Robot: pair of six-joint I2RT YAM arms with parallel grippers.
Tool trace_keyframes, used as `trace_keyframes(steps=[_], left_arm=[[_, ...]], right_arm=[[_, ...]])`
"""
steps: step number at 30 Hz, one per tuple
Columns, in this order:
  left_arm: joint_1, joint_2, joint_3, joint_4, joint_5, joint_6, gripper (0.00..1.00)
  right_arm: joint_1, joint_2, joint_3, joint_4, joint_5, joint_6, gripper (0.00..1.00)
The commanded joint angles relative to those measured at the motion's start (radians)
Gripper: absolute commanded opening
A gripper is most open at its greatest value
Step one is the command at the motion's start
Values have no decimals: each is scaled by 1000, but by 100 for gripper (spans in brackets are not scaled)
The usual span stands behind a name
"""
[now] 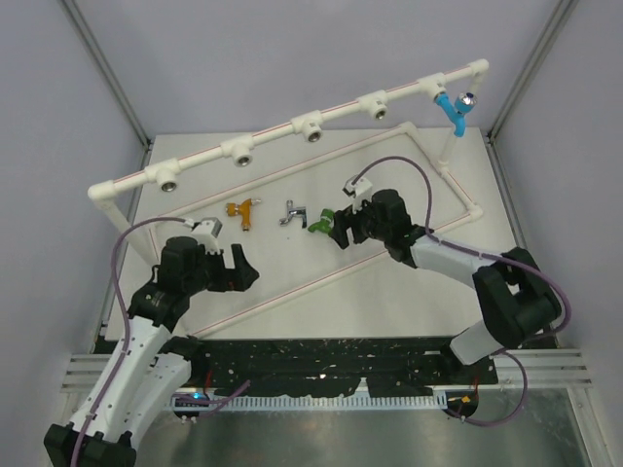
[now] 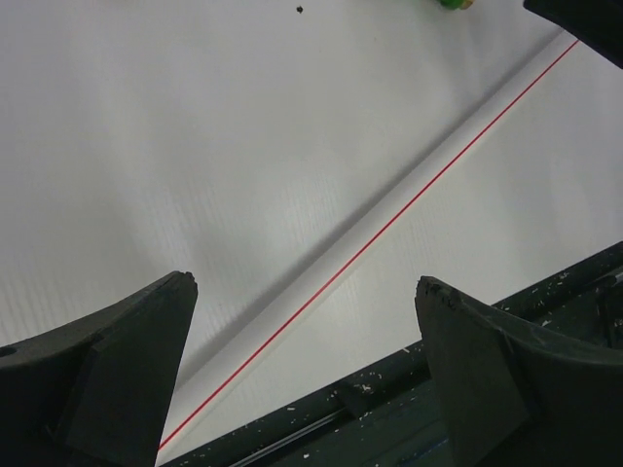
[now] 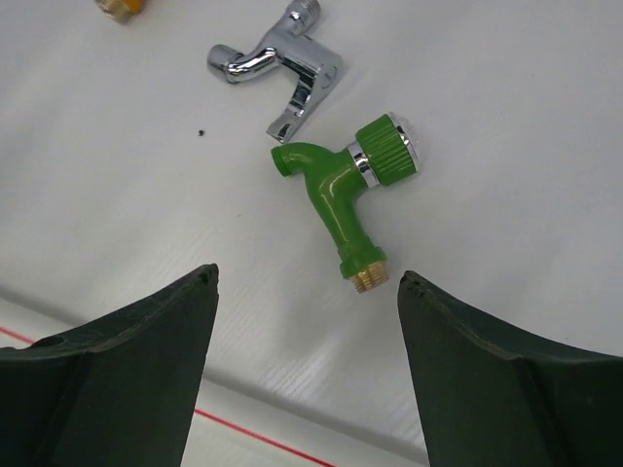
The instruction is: Install the water faucets
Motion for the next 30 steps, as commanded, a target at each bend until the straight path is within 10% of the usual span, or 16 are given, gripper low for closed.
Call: trace_keyframes(steps=[1, 15, 30], left_arm=[[-3, 11, -62, 187, 105, -96, 100], [-9, 45, -103, 215, 107, -111, 99], [-23, 48, -105, 220, 138, -125, 99]], right_arm=[[60, 114, 86, 192, 235, 157, 78], [140, 436, 340, 118, 649, 428, 79], [157, 549, 398, 17, 616, 535, 67]])
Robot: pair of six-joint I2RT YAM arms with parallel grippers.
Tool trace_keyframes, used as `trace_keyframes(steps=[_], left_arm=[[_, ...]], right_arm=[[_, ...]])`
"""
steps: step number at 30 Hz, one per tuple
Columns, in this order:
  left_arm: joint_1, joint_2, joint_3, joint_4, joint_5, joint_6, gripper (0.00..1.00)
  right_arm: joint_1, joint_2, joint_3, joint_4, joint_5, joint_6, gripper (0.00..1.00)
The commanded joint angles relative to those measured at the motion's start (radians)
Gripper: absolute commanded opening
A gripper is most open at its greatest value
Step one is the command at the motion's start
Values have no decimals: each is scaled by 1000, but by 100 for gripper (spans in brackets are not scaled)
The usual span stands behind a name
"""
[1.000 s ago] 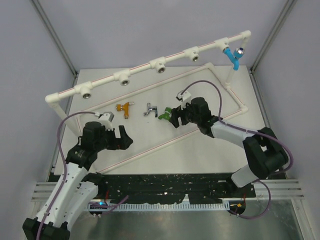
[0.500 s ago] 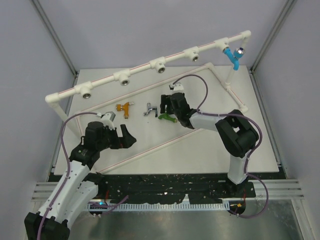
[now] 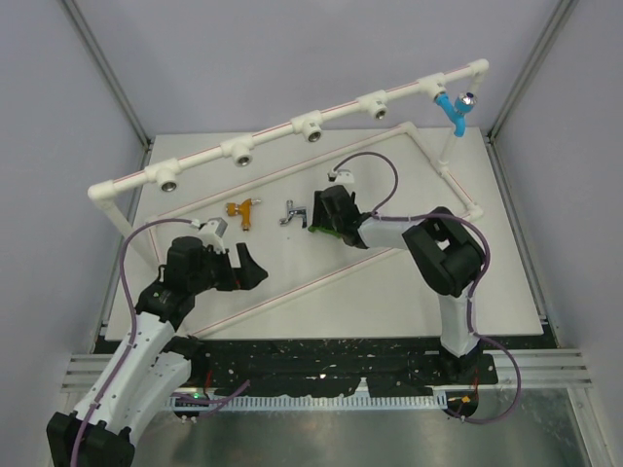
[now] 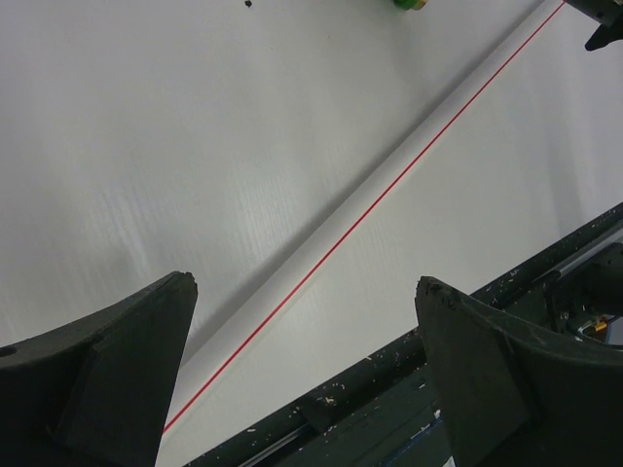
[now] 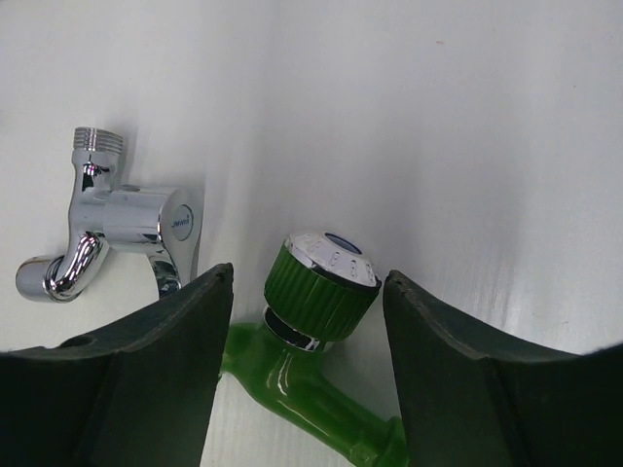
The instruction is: Install the water faucets
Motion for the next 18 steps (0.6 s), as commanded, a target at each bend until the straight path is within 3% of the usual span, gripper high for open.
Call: trace_keyframes(steps=[1, 10, 12, 18], left_arm=[[-7, -3, -2, 59, 37, -20, 99], [-22, -6, 1, 100, 103, -48, 99], [-30, -4, -3, 123, 126, -57, 99], [-81, 2, 4, 200, 152, -63, 99]], right_arm=[[7, -3, 4, 9, 7, 50, 65], [7, -139, -149, 194, -33, -34, 12], [7, -196, -212, 285, -77, -86, 5], [7, -392, -387, 474, -347, -153, 5]])
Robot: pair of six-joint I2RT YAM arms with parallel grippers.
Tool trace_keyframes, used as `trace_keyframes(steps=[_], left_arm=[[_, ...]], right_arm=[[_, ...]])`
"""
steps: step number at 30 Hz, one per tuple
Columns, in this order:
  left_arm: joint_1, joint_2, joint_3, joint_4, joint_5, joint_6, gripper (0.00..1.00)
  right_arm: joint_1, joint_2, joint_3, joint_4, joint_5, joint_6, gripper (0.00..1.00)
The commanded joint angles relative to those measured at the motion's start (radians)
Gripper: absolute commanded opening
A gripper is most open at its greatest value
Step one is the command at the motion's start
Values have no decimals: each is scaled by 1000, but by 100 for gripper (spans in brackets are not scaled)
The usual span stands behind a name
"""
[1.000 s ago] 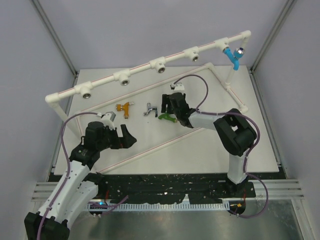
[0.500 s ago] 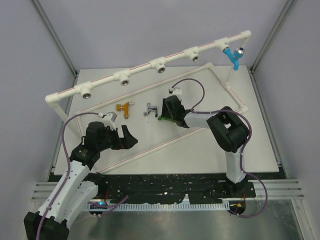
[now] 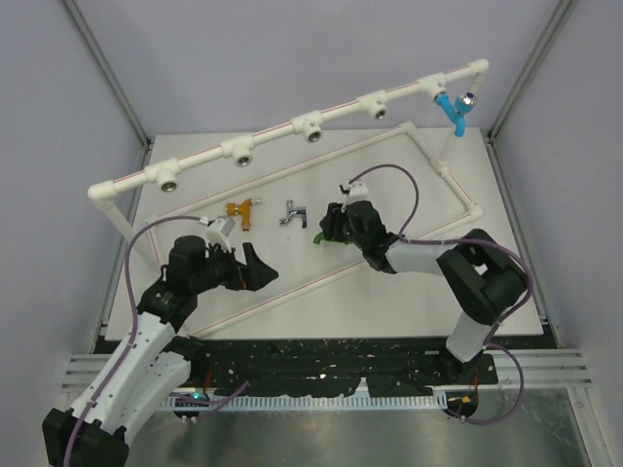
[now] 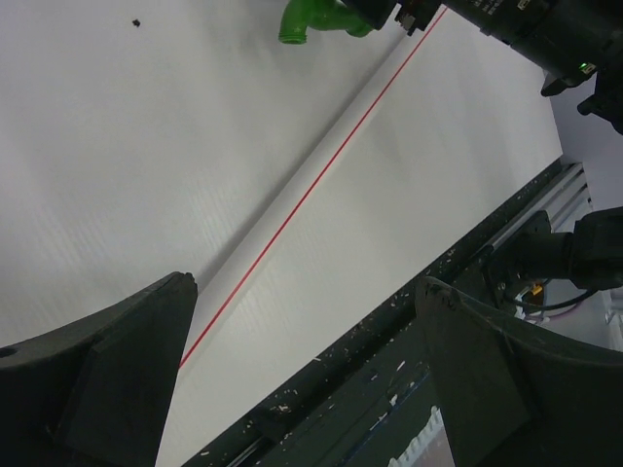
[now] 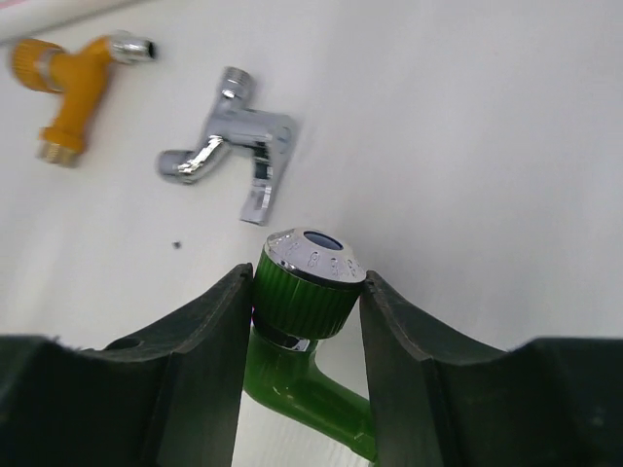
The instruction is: Install the water faucets
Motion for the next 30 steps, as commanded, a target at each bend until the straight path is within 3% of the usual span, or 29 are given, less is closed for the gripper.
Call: trace_keyframes(steps=[1, 10, 22, 25, 28, 30], left_arm=[[-44, 6, 13, 128, 46, -8, 99], [-187, 137, 82, 266, -5, -6, 96], [-303, 333, 212, 332, -46, -83, 79], [-317, 358, 226, 336, -49, -101, 65], [-342, 370, 227, 336, -66, -109, 42], [-357, 372, 226, 329, -80, -107, 18]], right_arm=[[8, -198, -81, 259, -233, -61, 5], [27, -381, -251, 461, -455, 5, 5], [86, -484, -340, 541, -448, 19, 5], [101, -496, -349, 541, -428, 20, 5], [110, -513, -352, 524, -399, 34, 5], [115, -530, -351, 497, -379, 37, 5]])
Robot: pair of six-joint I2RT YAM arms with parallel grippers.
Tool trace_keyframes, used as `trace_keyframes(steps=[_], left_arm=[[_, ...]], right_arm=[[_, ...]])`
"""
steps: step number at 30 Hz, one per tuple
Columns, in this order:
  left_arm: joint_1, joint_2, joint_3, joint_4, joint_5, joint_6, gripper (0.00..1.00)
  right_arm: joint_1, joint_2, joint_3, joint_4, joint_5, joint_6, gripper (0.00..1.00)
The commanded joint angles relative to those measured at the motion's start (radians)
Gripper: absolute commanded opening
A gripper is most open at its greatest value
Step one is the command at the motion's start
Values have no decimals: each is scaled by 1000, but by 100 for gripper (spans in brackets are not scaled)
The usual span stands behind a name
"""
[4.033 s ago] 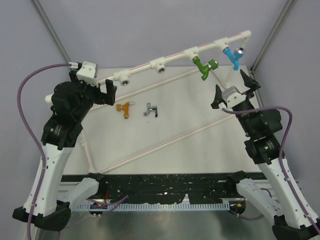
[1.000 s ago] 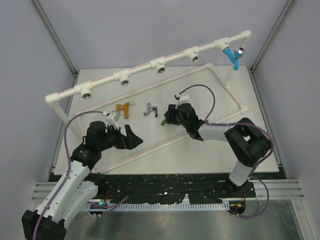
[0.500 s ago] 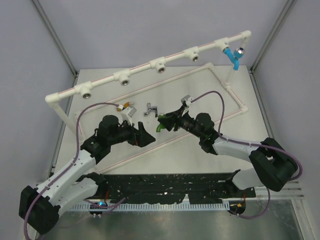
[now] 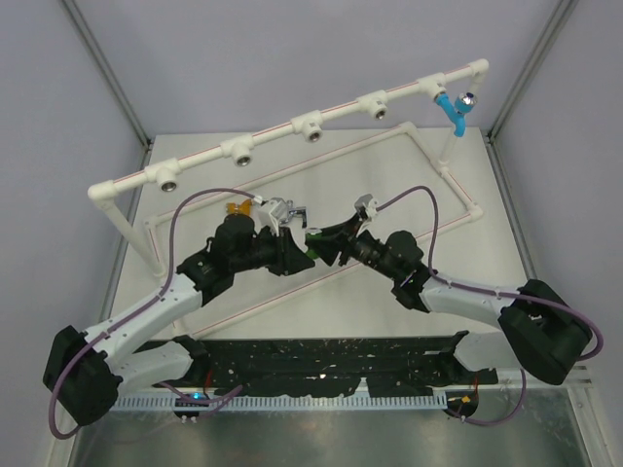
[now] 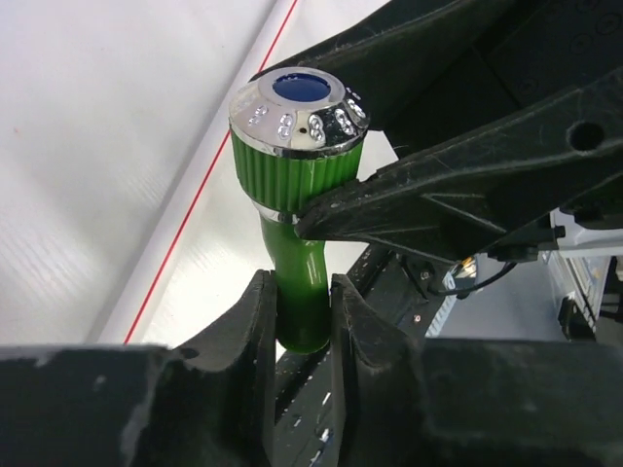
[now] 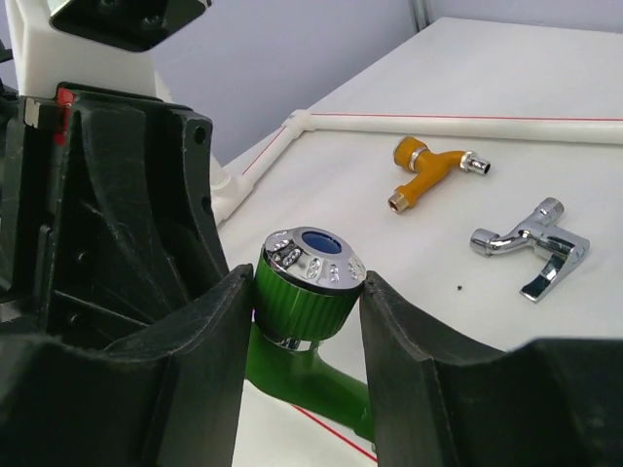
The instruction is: Install the water faucets
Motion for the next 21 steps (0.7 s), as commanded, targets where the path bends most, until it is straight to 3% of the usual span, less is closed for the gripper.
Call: trace_keyframes(steps=[1, 2, 4, 7, 9, 14, 21], left_arm=[[-35, 1, 36, 41, -50, -6, 6], [-44, -3, 37, 24, -70, -2, 0], [-70, -11, 48, -26, -145, 24, 0], [-146, -26, 80, -137, -345, 93, 0], [-189, -28, 97, -181, -480, 120, 0], [-288, -17, 131, -235, -729, 181, 0], [-394, 10, 166, -252, -896, 228, 0]], right_arm=[[14, -70, 3, 19, 55, 24, 5], [17, -79, 6, -4, 73, 34, 6], [25, -113, 31, -92, 98, 42, 18], [49, -174, 66, -275, 153, 45, 42], [63, -200, 77, -337, 210, 71, 52], [83, -223, 75, -380, 244, 134, 59], [97, -194, 72, -364, 320, 197, 62]])
